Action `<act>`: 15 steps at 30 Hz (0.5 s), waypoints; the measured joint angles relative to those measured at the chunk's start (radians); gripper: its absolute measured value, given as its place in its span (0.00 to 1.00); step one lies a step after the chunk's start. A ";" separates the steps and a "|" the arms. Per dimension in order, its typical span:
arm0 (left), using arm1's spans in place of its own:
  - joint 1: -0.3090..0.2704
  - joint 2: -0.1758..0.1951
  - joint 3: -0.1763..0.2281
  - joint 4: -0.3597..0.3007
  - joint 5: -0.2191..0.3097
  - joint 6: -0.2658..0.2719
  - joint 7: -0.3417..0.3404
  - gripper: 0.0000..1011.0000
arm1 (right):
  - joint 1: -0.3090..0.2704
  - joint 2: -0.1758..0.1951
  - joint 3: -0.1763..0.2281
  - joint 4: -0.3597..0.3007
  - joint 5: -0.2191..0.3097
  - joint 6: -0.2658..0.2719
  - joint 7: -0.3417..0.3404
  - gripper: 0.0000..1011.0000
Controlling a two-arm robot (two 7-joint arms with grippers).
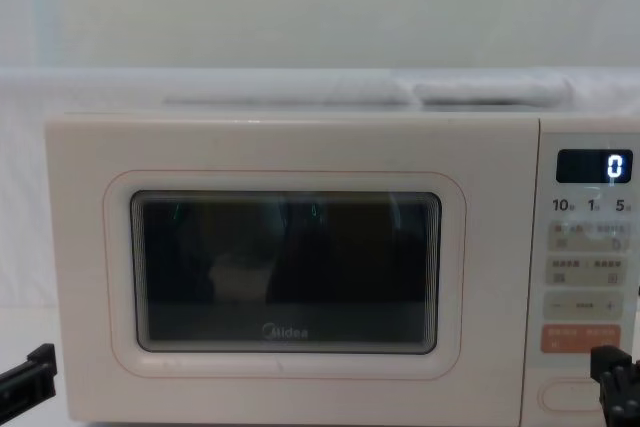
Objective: Press the button to open the microwave door with one hand; close the microwave door with the other hand.
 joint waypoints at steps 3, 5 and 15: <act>0.000 0.000 0.000 0.000 0.000 0.000 0.000 0.99 | -0.001 -0.003 0.003 0.000 -0.001 0.000 0.003 0.00; 0.000 0.000 0.000 0.000 0.000 0.000 0.000 0.99 | -0.002 -0.009 0.010 0.001 -0.003 -0.001 0.009 0.00; 0.000 0.000 0.000 0.000 0.000 0.000 0.000 0.99 | -0.003 -0.034 0.035 0.011 -0.014 0.004 0.038 0.00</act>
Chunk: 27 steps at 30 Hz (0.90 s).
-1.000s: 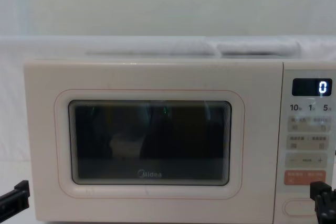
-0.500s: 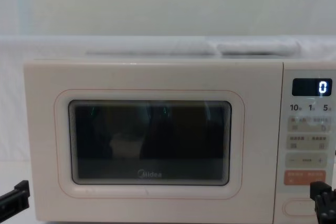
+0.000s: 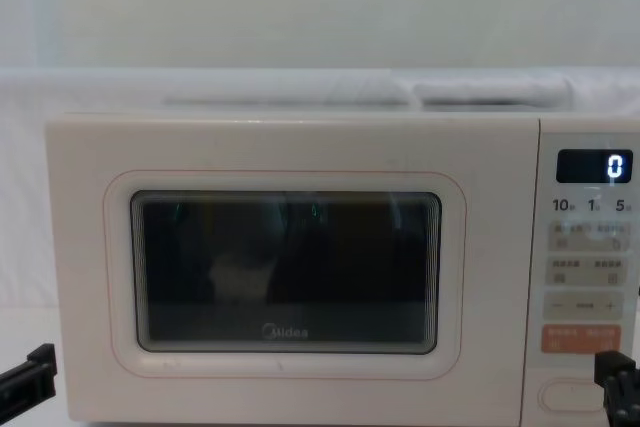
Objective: Press the button to open the microwave door with one hand; close the microwave door with the other hand.
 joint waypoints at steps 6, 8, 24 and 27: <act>0.000 0.000 0.000 0.000 0.000 0.000 0.000 0.99 | 0.012 -0.013 0.015 0.020 0.000 0.013 0.025 0.00; 0.000 0.000 0.000 0.000 0.000 0.000 0.000 0.99 | 0.019 -0.018 0.021 0.031 0.001 0.018 0.036 0.00; 0.000 0.000 0.000 0.000 0.000 0.000 0.000 0.99 | 0.098 -0.059 0.046 0.153 -0.010 0.048 0.079 0.00; 0.000 0.000 0.000 0.000 0.000 0.000 0.000 0.99 | 0.114 -0.065 0.048 0.175 -0.015 0.048 0.081 0.00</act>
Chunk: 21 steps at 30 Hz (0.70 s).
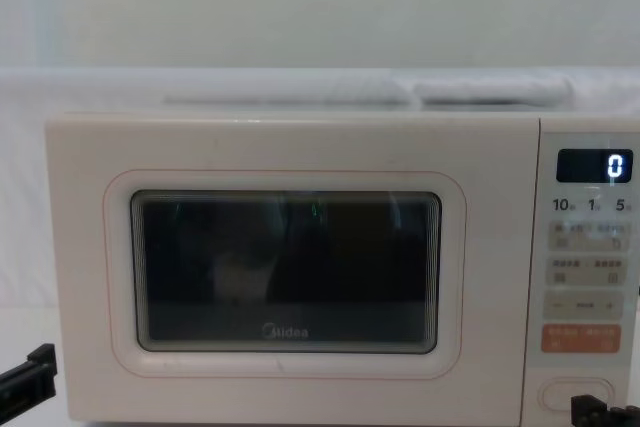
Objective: Press the button to open the microwave door with one hand; close the microwave door with the other hand.
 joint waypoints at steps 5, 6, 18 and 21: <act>0.000 0.000 0.000 0.000 0.000 0.000 0.000 0.99 | 0.018 -0.010 0.004 0.028 -0.006 -0.003 -0.001 0.00; 0.000 0.000 0.000 0.000 0.000 0.000 0.000 0.99 | 0.021 -0.013 0.005 0.033 -0.007 -0.004 -0.001 0.00; 0.000 0.000 0.000 0.000 0.000 0.000 0.000 0.99 | 0.060 -0.034 0.019 0.082 -0.010 -0.007 -0.005 0.00; 0.000 0.000 0.000 0.000 0.000 0.000 0.000 0.99 | 0.069 -0.038 0.022 0.096 -0.013 -0.008 -0.010 0.00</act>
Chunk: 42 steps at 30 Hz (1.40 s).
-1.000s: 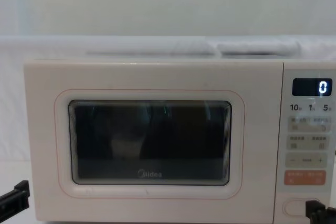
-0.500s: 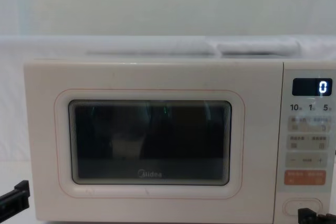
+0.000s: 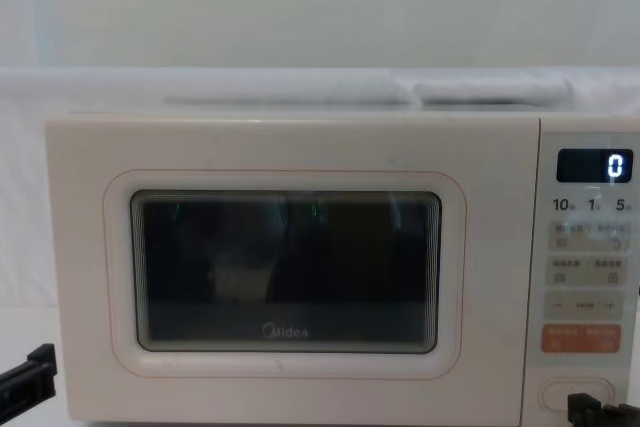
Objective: Press the button to open the microwave door with one hand; close the microwave door with the other hand.
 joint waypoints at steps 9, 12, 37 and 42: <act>0.000 0.000 0.000 0.000 0.000 0.000 0.000 0.99 | 0.019 -0.008 0.014 0.027 -0.002 -0.005 -0.005 0.00; 0.000 0.000 0.000 0.000 0.000 0.000 0.000 0.99 | 0.025 -0.012 0.017 0.036 0.000 -0.007 -0.005 0.00; 0.000 0.000 0.000 0.000 0.000 0.000 0.000 0.99 | 0.079 -0.034 0.031 0.105 0.008 -0.022 -0.008 0.00; 0.000 0.000 0.000 0.000 0.000 0.000 0.000 0.99 | 0.086 -0.037 0.031 0.117 0.008 -0.026 -0.010 0.00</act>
